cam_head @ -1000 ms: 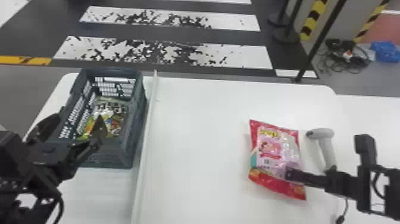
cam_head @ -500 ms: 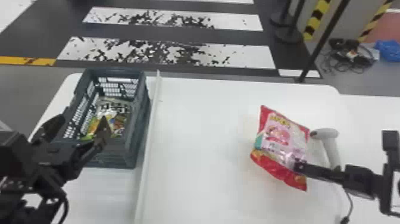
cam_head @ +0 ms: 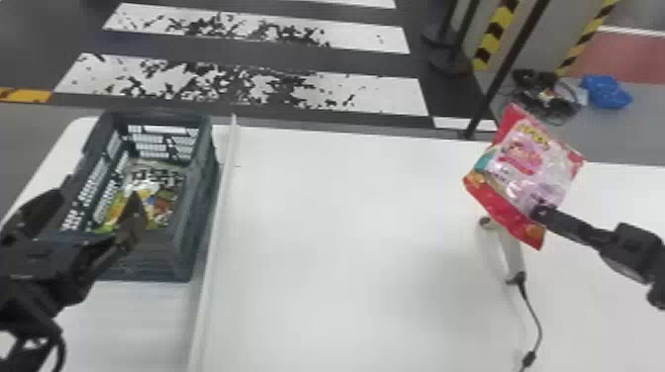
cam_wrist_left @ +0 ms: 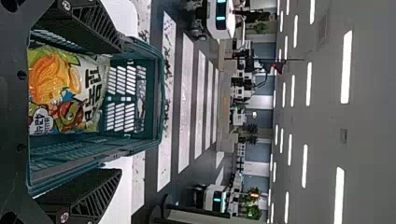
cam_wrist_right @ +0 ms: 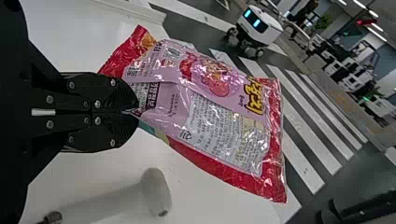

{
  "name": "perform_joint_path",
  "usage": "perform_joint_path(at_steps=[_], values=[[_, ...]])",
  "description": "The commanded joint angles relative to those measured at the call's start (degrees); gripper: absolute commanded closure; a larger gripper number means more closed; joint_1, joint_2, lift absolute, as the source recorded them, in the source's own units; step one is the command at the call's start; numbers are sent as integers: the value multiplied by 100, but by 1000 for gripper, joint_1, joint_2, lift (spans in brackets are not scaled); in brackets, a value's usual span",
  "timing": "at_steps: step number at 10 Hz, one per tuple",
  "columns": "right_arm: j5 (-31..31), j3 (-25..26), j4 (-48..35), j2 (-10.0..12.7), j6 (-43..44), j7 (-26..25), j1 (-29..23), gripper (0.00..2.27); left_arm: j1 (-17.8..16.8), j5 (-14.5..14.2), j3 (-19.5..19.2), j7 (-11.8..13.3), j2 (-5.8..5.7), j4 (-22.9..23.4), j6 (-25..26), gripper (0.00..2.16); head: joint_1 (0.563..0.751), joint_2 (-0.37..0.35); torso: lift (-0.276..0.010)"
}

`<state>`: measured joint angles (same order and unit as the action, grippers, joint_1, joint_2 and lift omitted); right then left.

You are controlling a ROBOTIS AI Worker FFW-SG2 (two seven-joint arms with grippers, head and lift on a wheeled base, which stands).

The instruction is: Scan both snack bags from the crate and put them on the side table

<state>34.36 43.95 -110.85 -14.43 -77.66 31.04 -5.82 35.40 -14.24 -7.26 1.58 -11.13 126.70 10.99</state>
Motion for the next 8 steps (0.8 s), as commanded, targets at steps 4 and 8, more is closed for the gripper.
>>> perform_joint_path(at_steps=[4,8], values=[[-721,377,1953,-323,2408,-977,662,2256,37,0,-65,0,6,13,-13,87,695,-320,-87],[-1450,52,3676,-789,4008,-2393,934,2253,20,9,-38,0,15,13,4,87,695,-350,-87]])
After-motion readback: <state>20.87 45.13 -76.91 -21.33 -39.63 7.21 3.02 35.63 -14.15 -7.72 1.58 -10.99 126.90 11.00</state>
